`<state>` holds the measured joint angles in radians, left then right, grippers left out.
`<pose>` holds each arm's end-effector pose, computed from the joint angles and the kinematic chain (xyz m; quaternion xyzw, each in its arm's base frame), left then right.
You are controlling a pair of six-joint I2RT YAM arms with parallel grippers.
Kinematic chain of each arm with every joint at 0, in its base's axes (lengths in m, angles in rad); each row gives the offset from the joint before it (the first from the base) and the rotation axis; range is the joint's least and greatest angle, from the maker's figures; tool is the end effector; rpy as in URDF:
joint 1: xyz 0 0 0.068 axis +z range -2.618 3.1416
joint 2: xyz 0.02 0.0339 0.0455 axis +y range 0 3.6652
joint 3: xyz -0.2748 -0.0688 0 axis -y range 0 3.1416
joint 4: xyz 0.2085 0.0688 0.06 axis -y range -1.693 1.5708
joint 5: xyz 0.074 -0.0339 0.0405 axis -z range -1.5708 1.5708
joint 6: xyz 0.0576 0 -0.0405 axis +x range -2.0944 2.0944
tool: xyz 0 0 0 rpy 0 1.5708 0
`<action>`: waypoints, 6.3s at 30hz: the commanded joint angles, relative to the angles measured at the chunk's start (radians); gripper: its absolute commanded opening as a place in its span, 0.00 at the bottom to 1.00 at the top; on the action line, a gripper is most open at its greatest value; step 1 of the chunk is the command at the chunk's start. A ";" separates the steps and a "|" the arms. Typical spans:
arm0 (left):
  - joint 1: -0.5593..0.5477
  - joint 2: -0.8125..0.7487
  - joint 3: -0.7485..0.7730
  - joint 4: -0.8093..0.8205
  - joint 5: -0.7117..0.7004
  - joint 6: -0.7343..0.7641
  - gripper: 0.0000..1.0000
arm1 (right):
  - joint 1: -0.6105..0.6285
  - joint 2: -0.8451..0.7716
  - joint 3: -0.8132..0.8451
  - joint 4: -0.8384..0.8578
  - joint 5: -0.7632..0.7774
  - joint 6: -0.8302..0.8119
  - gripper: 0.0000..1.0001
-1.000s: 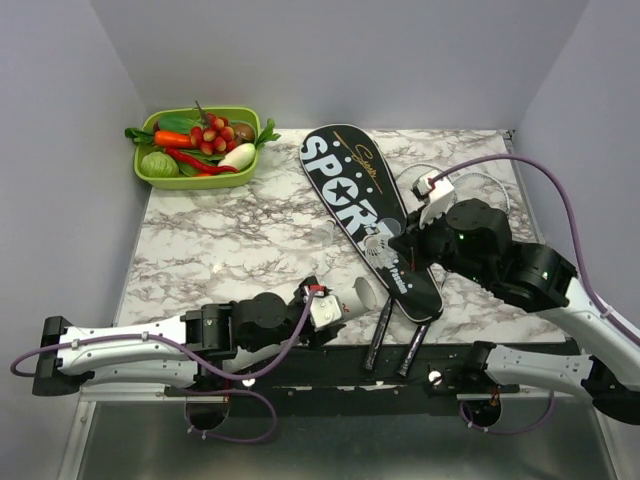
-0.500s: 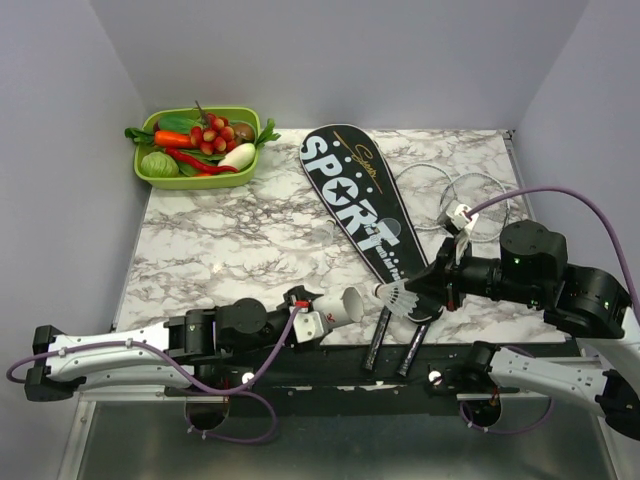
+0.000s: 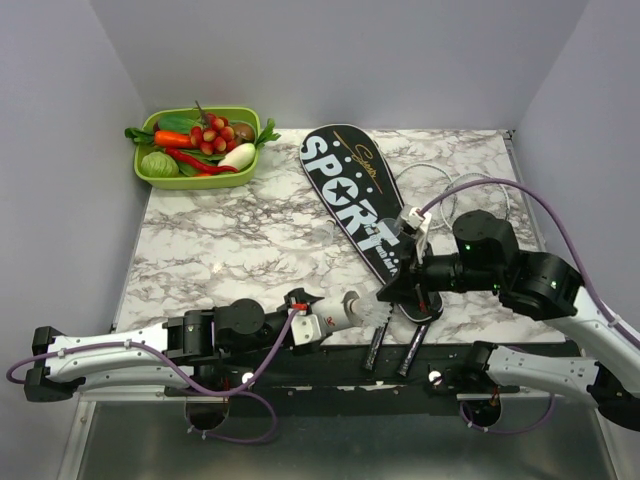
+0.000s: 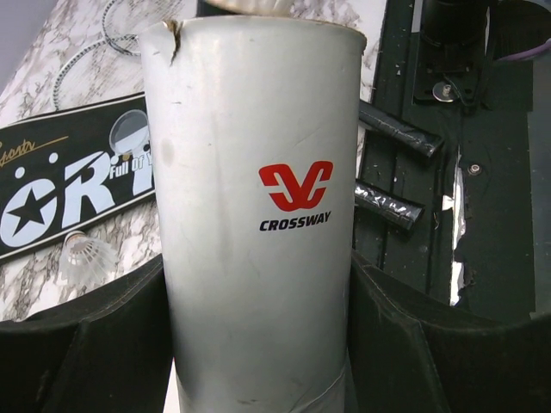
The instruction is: Pack up the badminton gear
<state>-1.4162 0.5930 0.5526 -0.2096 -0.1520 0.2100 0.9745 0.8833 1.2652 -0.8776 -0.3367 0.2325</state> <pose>0.0286 -0.1268 0.2862 0.5400 0.5750 -0.2975 0.5378 0.0571 0.1180 0.3982 -0.3870 0.7581 0.4050 0.3339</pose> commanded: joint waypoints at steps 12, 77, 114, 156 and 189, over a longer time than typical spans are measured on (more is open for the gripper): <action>-0.004 -0.045 0.012 0.041 0.037 -0.008 0.00 | 0.009 0.083 -0.087 0.186 -0.061 0.051 0.01; -0.004 -0.091 0.041 -0.003 -0.194 -0.034 0.00 | -0.124 0.351 0.143 0.149 0.654 -0.022 0.67; -0.004 -0.209 0.081 -0.120 -0.374 -0.078 0.00 | -0.192 1.189 0.388 0.356 0.547 -0.225 0.70; -0.004 -0.082 0.055 -0.096 -0.225 -0.040 0.00 | -0.188 0.510 0.013 0.345 0.526 -0.094 0.01; -0.004 0.016 0.041 -0.057 0.008 -0.047 0.00 | -0.178 -0.041 -0.082 0.037 -0.289 -0.068 0.01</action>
<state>-1.4162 0.6163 0.5930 -0.3061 -0.1791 0.1646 0.7849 0.8299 1.2194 -0.9054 -0.5529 0.1307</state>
